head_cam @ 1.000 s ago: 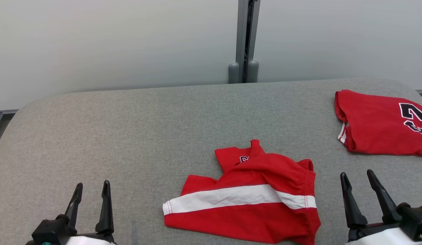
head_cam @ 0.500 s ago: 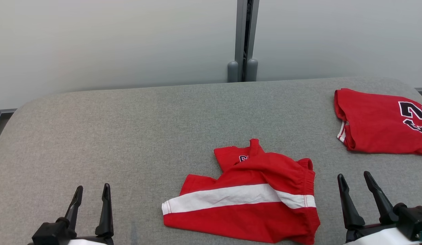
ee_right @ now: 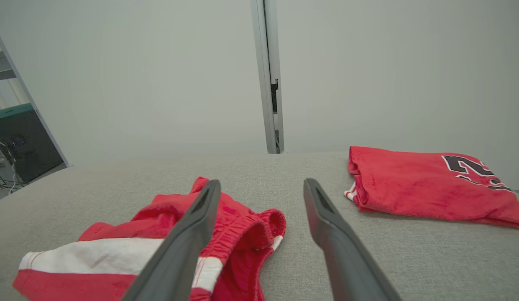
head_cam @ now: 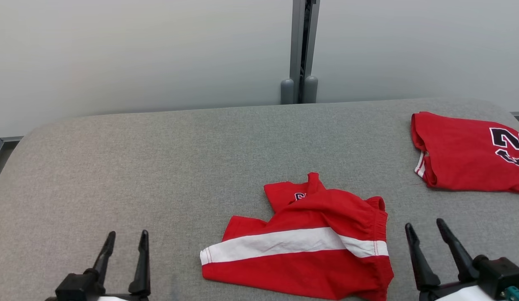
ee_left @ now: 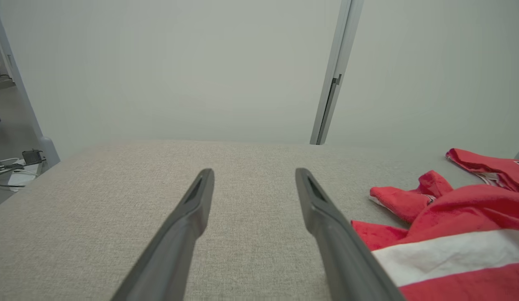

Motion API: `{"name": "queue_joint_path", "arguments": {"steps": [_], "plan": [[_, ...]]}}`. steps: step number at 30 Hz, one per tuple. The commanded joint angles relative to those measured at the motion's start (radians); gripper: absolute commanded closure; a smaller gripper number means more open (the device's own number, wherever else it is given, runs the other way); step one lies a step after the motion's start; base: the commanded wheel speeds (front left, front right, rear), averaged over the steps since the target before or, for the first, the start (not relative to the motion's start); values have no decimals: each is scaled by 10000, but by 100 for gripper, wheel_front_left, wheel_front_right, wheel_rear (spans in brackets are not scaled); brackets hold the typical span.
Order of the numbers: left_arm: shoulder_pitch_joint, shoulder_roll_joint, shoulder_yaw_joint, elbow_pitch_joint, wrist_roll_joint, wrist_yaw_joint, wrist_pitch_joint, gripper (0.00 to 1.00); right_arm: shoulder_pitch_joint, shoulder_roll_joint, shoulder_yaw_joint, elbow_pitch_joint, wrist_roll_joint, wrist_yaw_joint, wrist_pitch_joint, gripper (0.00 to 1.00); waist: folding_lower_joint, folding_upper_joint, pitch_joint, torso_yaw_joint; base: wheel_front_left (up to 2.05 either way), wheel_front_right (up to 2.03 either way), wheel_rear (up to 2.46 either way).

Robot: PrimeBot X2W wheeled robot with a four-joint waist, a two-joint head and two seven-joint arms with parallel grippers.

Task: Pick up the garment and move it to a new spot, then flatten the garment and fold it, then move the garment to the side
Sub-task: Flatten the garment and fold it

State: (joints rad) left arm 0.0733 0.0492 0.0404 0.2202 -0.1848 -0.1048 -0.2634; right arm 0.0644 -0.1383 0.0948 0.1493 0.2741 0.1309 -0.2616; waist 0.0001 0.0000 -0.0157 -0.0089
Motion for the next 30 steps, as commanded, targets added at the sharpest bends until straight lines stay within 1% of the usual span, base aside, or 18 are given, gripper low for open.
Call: {"name": "queue_joint_path", "arguments": {"steps": [1,5,11,19,22,26,30], "plan": [[-65,34,-90,98,-24,-59,-11,0,71,-113,77,86,77,1,-48,0,-1,0,-12,8,0,0,0],[-150,114,-601,500,-136,-168,-11,0,51,-342,669,442,251,-1,-49,0,-1,0,-8,-2,0,0,0],[-400,242,-1764,1526,-573,-259,105,0,-299,-694,1673,1103,604,1,-49,0,-1,0,62,-47,0,0,0],[-1135,558,-3544,3143,-1716,-251,103,0,-1039,-917,2792,1929,1036,-1,-49,0,-1,0,206,-174,0,0,0],[-1486,604,-3979,3713,-2145,-253,65,0,-1305,-972,3070,2130,1187,1,-49,0,-1,0,308,-213,0,0,0],[-1974,652,-4325,4317,-2588,-254,21,0,-1625,-1034,3441,2355,1355,-1,-49,0,-1,0,481,-265,0,0,0],[-2351,646,-4567,4678,-2873,-254,-9,0,-1848,-1051,3600,2405,1433,1,-49,0,-1,0,617,-302,0,0,0]]}}
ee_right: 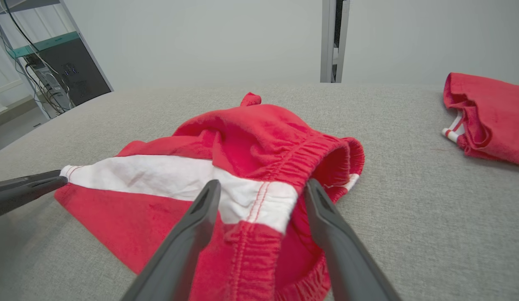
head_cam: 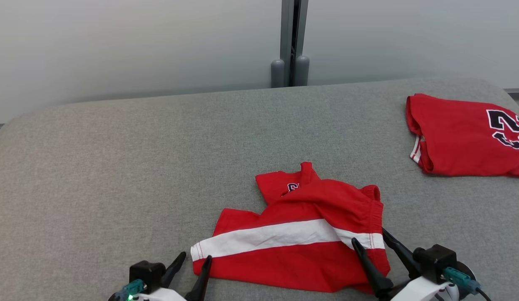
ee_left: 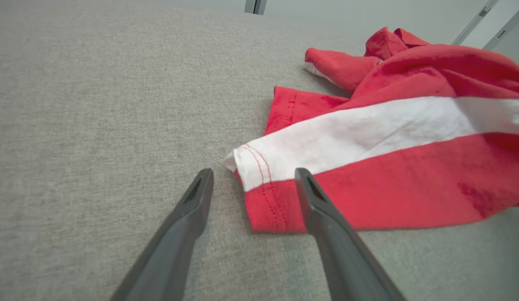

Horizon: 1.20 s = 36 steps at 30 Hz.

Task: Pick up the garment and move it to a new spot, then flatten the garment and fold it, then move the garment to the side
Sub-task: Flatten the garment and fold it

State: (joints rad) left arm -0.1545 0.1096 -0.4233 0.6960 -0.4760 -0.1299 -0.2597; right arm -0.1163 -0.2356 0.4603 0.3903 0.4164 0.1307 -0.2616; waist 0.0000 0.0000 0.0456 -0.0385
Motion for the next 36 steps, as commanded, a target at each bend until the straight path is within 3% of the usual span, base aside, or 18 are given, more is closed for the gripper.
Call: {"name": "queue_joint_path", "arguments": {"steps": [1,5,6,7,8,9,16,24,28,36], "plan": [[-188,38,-21,40,-38,-3,-39,0,-97,-62,23,13,39,3,-49,0,0,0,41,-23,0,0,0],[-654,39,-375,370,-497,-3,-52,4,-292,-57,246,80,119,3,-49,0,0,0,175,-85,0,0,0],[-700,32,-493,394,-600,-3,-54,82,-316,-41,306,89,179,3,-49,19,0,0,198,-89,0,0,0],[-700,32,-493,394,-600,-3,-54,82,-316,-41,306,89,179,3,-49,19,0,0,198,-89,0,0,0],[-749,41,-610,400,-681,-4,-55,100,-349,-36,340,105,192,3,-49,73,0,0,216,-91,0,0,0],[-859,100,-769,447,-871,-4,-55,100,-382,-3,461,170,273,3,-49,100,0,0,252,-86,0,0,0],[-945,296,-524,-91,-1062,-4,-59,100,-618,75,280,-192,381,1,-49,100,0,0,270,-27,0,0,0],[-1860,748,-62,-1445,-806,-3,-59,100,-1716,-287,320,-735,765,3,-49,100,0,0,364,-92,0,0,0],[-3332,1179,-335,-1889,-931,-3,95,100,-3210,-611,702,-776,1172,3,-49,100,0,0,702,-146,0,0,0],[-7785,1930,-709,-2216,-1497,-3,1263,100,-7518,-1006,1135,-160,2758,3,418,100,0,0,2165,-137,0,0,0]]}}
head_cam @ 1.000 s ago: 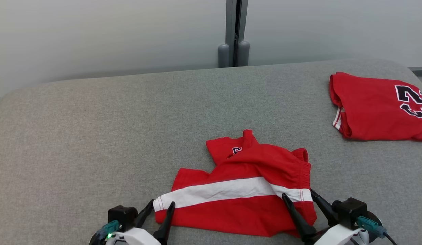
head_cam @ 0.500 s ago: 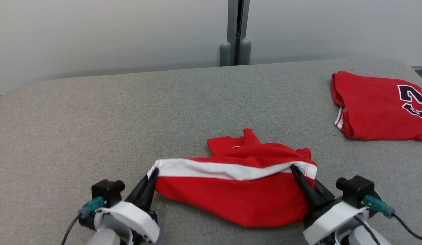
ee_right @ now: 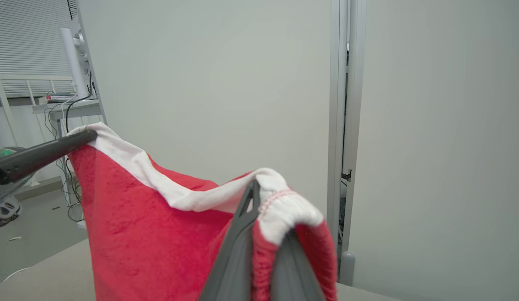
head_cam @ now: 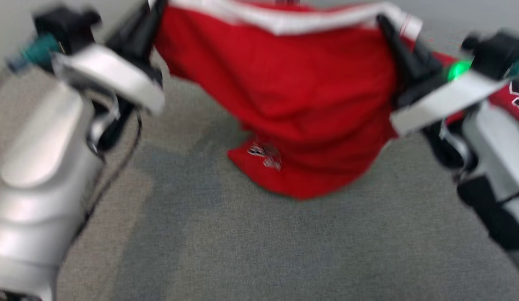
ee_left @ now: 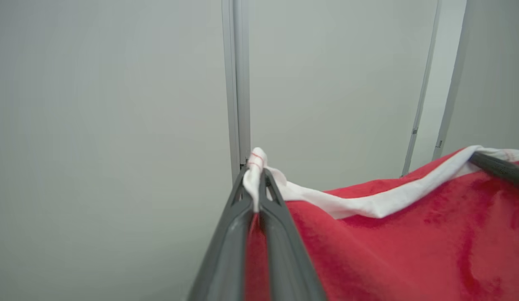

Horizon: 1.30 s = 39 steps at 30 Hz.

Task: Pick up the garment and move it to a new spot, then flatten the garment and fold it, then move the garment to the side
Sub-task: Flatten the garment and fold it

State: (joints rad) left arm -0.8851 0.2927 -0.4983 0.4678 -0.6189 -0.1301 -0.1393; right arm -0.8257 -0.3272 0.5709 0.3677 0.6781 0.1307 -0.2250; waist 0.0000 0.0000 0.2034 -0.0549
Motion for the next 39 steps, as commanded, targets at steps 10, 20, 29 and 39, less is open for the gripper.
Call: {"name": "queue_joint_path", "arguments": {"steps": [10,20,29,39], "plan": [[-5221,209,-352,1095,-461,-1,615,100,-5389,-429,624,1227,1340,3,774,100,0,0,2516,138,0,0,0],[-8622,220,-1103,2755,-938,0,267,100,-9117,-360,1730,3156,1704,3,615,100,0,0,3768,342,0,0,0],[-9691,135,-1825,3841,-1439,0,-326,100,-10328,-360,2987,4169,2069,1,165,100,0,0,4275,593,0,0,0],[-8403,634,-2474,3400,-2546,0,-1131,100,-9276,-914,4245,3641,3040,3,-359,100,0,0,4137,477,0,0,0]]}}
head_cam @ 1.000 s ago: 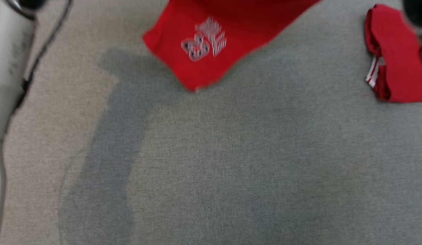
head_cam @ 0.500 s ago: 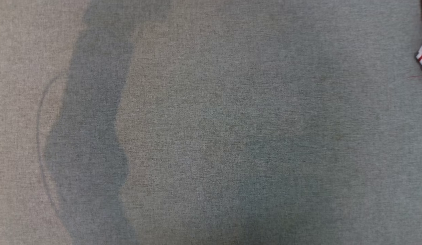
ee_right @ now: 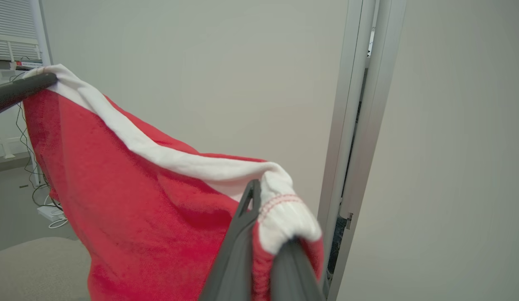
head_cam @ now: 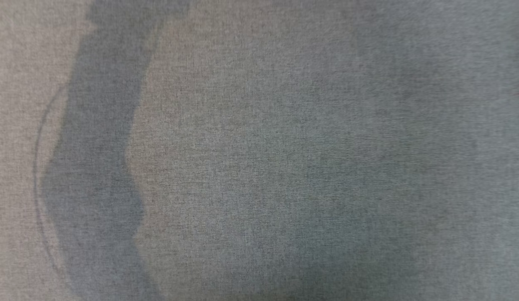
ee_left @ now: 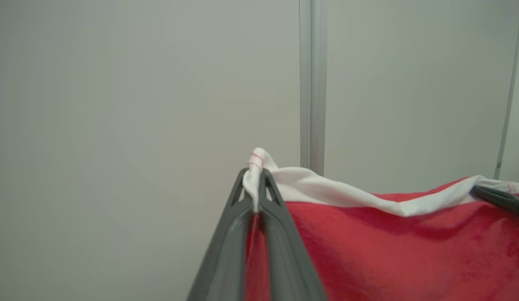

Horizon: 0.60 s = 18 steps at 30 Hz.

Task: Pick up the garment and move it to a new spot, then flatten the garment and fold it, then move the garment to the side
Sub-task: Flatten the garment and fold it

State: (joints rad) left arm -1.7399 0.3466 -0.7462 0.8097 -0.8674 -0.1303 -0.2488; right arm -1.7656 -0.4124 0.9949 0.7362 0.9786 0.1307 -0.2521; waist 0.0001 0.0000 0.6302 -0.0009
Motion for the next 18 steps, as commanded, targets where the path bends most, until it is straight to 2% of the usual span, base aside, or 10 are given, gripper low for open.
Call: {"name": "queue_joint_path", "arguments": {"steps": [1,4,9,11,12,13,18], "plan": [[473,174,45,-203,-189,2,-92,100,366,-158,66,-200,101,3,-101,100,-1,0,-235,-92,0,0,0],[1650,438,219,-977,-295,2,-157,100,1336,-424,44,-785,70,3,-141,100,-1,0,-643,-145,0,0,0],[4432,774,1446,-2836,142,192,-150,100,3621,-867,-698,-2236,-280,1,-139,100,-1,0,-1307,-157,0,0,0],[5049,781,1674,-3221,221,247,-150,100,4082,-948,-871,-2504,-425,1,-139,100,-1,0,-1451,-146,0,0,0],[6313,736,2133,-4008,440,449,-152,100,5106,-1043,-1211,-3059,-706,1,-141,100,-1,0,-1733,-132,0,0,0],[6313,736,2133,-4008,440,449,-152,100,5106,-1043,-1211,-3059,-706,1,-141,100,-1,0,-1733,-132,0,0,0],[9307,469,2967,-5468,893,737,-154,100,7588,-1101,-2024,-4320,-1369,3,-143,100,-1,0,-2393,-76,0,0,0]]}}
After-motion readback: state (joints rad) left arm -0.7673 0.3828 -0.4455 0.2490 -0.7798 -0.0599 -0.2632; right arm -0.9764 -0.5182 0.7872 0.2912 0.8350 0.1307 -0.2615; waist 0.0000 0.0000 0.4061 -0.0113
